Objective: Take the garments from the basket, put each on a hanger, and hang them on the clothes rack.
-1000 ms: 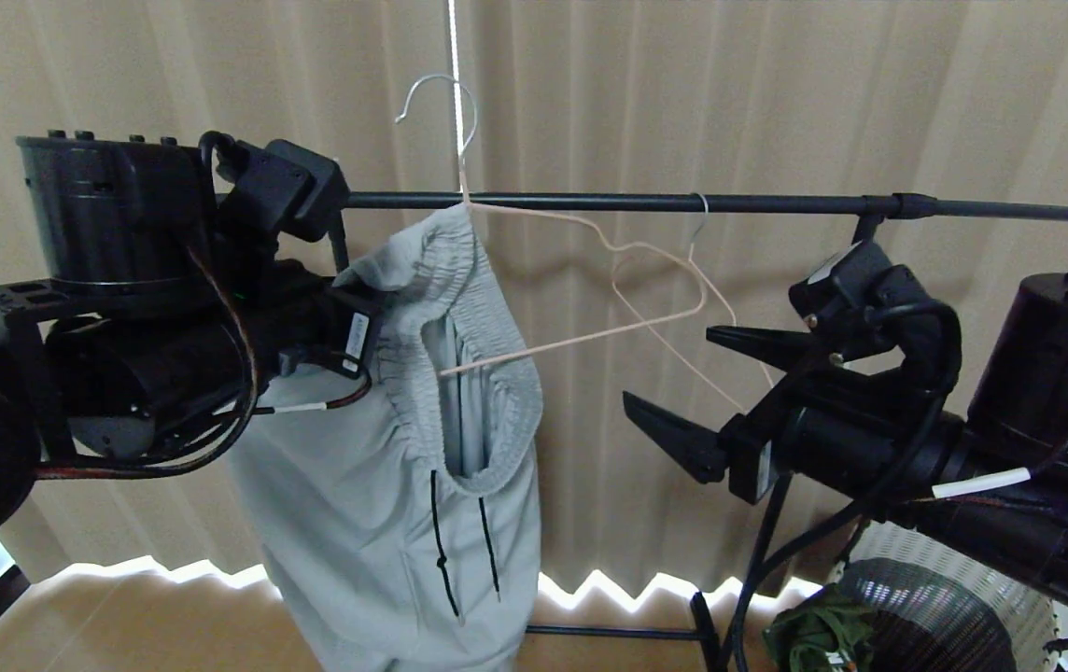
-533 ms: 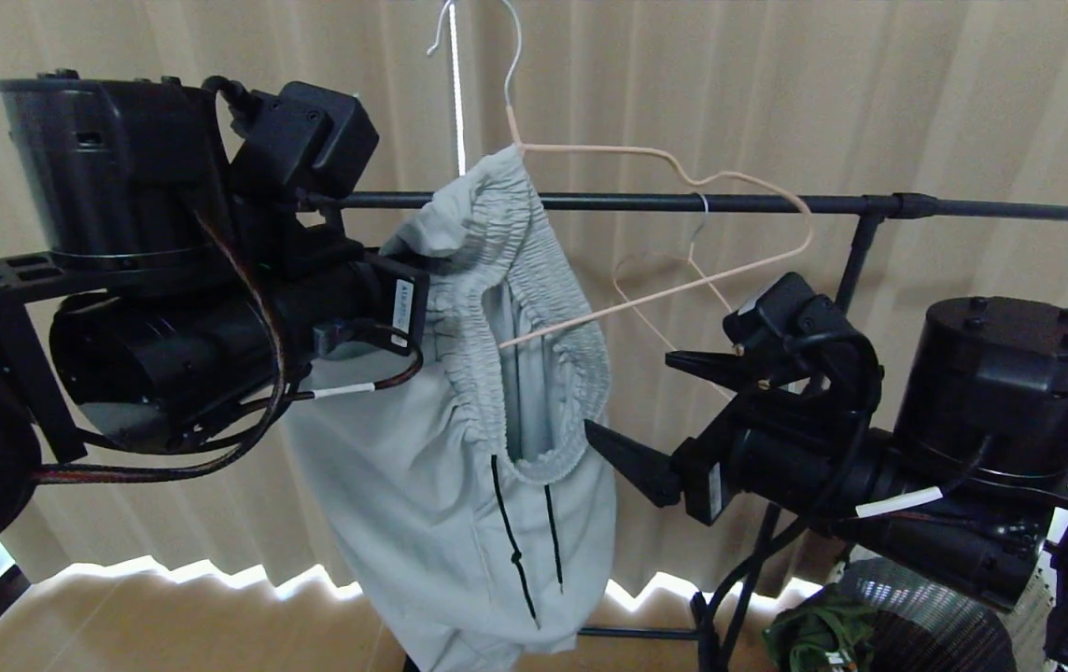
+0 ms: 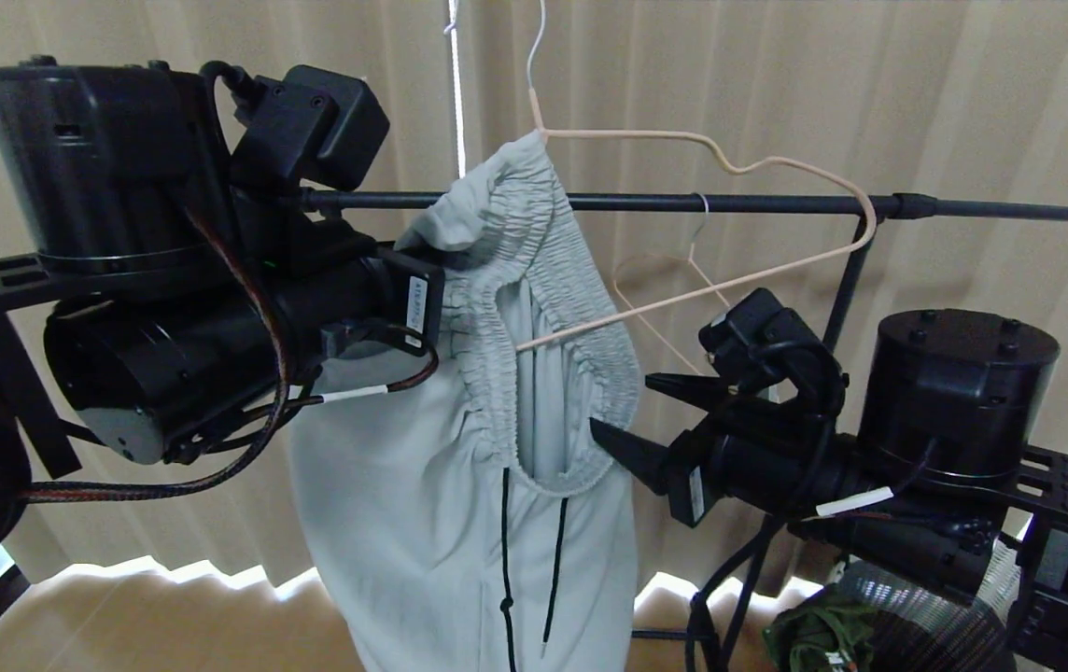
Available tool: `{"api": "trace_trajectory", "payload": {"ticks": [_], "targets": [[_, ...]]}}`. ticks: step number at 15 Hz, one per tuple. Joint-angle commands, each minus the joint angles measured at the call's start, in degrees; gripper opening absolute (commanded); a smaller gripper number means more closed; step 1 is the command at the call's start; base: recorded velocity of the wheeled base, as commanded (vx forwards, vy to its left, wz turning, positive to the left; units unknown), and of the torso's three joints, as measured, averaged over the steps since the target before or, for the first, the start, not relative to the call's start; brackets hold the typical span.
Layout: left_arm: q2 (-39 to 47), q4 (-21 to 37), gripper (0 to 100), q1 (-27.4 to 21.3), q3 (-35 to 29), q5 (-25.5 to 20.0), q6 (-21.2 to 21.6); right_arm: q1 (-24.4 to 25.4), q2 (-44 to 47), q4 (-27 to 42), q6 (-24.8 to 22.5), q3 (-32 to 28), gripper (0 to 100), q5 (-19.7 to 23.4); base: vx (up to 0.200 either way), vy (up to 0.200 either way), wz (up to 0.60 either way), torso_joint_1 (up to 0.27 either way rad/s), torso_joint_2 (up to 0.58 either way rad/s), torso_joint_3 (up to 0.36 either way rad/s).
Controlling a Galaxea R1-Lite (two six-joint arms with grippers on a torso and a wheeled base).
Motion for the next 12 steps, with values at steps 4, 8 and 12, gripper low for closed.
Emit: {"api": "trace_trajectory", "payload": {"ticks": [4, 8, 12], "targets": [[-0.52, -0.09, 0, 0.4, 0.63, 0.08, 0.15, -3.62, -0.67, -0.03, 0.0, 0.69, 0, -1.76, 0.0, 0.0, 0.0, 0.0, 0.0, 0.0], [-0.26, -0.53, 0, 5.58, 3.01, 0.08, 4.9, -11.45, -4.01, -0.03, 0.0, 2.01, 0, -2.19, 0.0, 0.0, 0.0, 0.0, 0.0, 0.0], [-0.09, -8.18, 0, 8.92, 9.6, 0.08, 11.84, -17.34, -4.36, -0.03, 0.0, 1.39, 0, -1.67, 0.0, 0.0, 0.0, 0.0, 0.0, 0.0]]}}
